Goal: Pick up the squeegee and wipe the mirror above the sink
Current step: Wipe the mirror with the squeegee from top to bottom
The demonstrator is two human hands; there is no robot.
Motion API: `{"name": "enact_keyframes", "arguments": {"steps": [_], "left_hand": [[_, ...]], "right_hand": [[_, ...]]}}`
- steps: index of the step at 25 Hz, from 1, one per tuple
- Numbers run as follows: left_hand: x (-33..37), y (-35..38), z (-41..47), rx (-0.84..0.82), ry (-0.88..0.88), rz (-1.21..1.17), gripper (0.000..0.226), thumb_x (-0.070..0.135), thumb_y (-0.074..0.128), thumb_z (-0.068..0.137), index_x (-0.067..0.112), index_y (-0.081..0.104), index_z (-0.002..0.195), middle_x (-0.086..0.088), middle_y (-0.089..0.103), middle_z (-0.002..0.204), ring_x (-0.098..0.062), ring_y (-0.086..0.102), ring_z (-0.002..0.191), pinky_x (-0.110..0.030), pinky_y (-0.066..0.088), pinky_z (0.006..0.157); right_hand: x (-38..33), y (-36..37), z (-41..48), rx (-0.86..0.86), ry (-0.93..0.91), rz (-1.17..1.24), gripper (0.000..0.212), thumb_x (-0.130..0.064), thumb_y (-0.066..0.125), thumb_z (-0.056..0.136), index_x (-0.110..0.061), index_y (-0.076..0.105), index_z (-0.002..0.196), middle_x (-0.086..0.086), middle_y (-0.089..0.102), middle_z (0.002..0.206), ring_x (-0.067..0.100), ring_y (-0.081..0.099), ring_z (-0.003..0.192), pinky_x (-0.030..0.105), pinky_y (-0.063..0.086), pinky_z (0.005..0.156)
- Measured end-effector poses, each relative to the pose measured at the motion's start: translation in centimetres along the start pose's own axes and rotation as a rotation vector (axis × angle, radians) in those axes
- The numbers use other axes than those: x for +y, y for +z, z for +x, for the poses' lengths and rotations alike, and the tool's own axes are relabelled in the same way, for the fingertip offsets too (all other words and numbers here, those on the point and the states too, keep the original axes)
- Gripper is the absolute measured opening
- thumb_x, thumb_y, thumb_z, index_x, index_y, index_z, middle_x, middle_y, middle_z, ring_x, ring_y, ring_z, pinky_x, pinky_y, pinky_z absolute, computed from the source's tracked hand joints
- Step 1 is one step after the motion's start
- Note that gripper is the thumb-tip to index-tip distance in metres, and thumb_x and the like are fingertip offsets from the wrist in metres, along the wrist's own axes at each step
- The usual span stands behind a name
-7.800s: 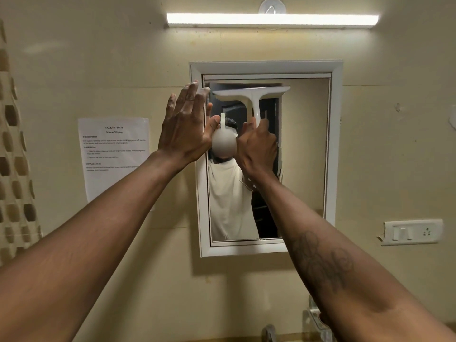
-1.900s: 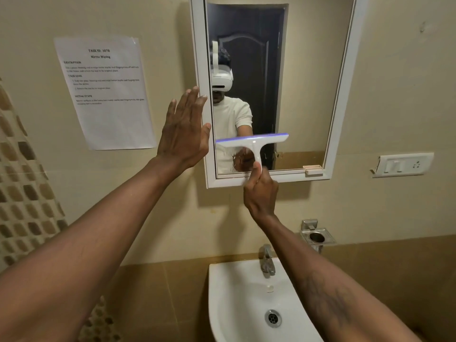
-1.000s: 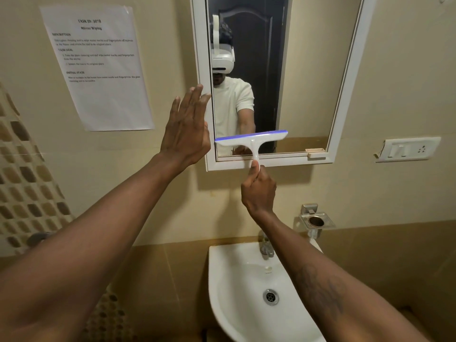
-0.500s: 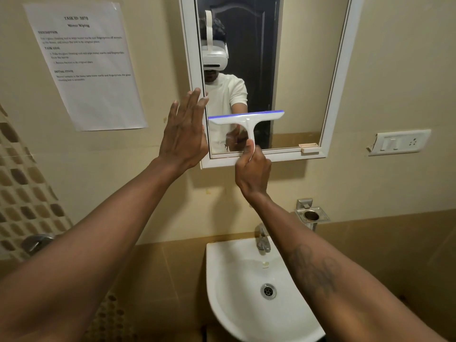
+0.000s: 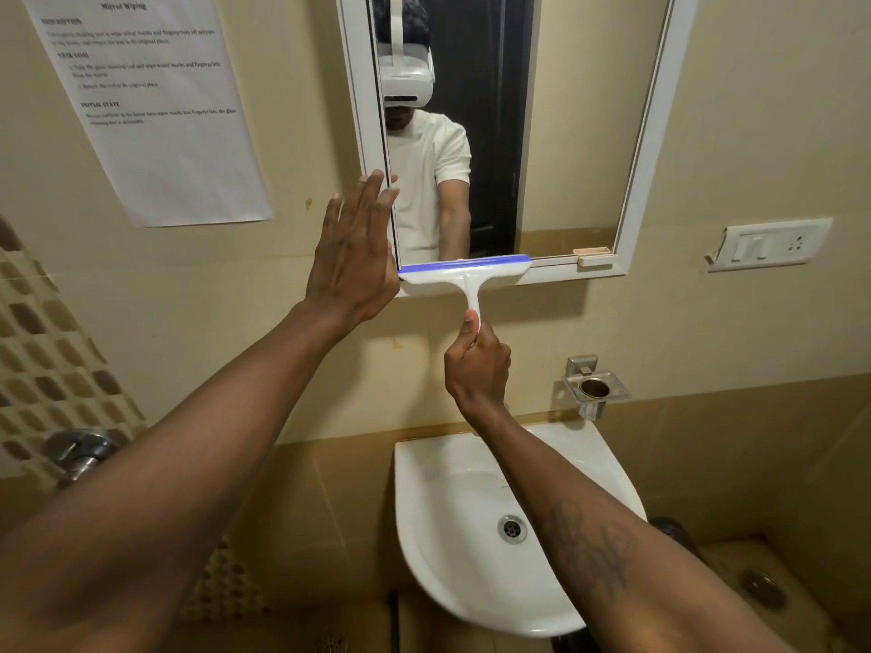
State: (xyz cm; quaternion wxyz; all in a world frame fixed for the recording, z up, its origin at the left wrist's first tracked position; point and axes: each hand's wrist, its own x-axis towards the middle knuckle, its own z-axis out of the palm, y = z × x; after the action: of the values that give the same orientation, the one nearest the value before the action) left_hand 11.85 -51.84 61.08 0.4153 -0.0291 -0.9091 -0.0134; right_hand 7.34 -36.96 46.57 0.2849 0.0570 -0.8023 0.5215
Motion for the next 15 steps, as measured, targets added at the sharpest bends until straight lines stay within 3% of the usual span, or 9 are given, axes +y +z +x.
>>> {"name": "enact_keyframes", "arguments": {"steps": [4, 10, 15], "left_hand": [[0.1, 0.4, -0.8, -0.015, 0.001, -0.007, 0.075, -0.001, 0.050, 0.087, 0.009, 0.032, 0.159, -0.013, 0.024, 0.172, -0.032, 0.022, 0.160, -0.056, 0.019, 0.130], [0.5, 0.2, -1.4, -0.009, 0.009, -0.007, 0.072, 0.000, 0.050, 0.089, 0.010, 0.033, 0.158, -0.011, 0.024, 0.172, -0.030, 0.022, 0.160, -0.055, 0.019, 0.129], [1.3, -0.2, -0.1, 0.062, 0.022, -0.062, 0.071, 0.000, 0.049, 0.091, 0.010, 0.032, 0.159, -0.007, 0.023, 0.173, -0.027, 0.019, 0.161, -0.054, 0.019, 0.130]], "right_hand": [[-0.2, -0.4, -0.1, -0.029, 0.028, -0.021, 0.048, -0.038, 0.032, 0.111, -0.008, 0.062, 0.087, -0.002, 0.052, 0.062, 0.006, 0.041, 0.051, 0.024, 0.022, 0.048], [-1.1, -1.4, 0.2, -0.030, 0.050, 0.030, 0.050, -0.043, 0.031, 0.110, -0.012, 0.064, 0.090, 0.001, 0.059, 0.066, 0.019, 0.048, 0.056, 0.031, 0.031, 0.057], [-3.6, -4.3, 5.0, 0.098, -0.108, 0.116, 0.046, -0.041, 0.035, 0.108, -0.014, 0.063, 0.085, 0.005, 0.064, 0.068, 0.027, 0.056, 0.062, 0.030, 0.030, 0.058]]}}
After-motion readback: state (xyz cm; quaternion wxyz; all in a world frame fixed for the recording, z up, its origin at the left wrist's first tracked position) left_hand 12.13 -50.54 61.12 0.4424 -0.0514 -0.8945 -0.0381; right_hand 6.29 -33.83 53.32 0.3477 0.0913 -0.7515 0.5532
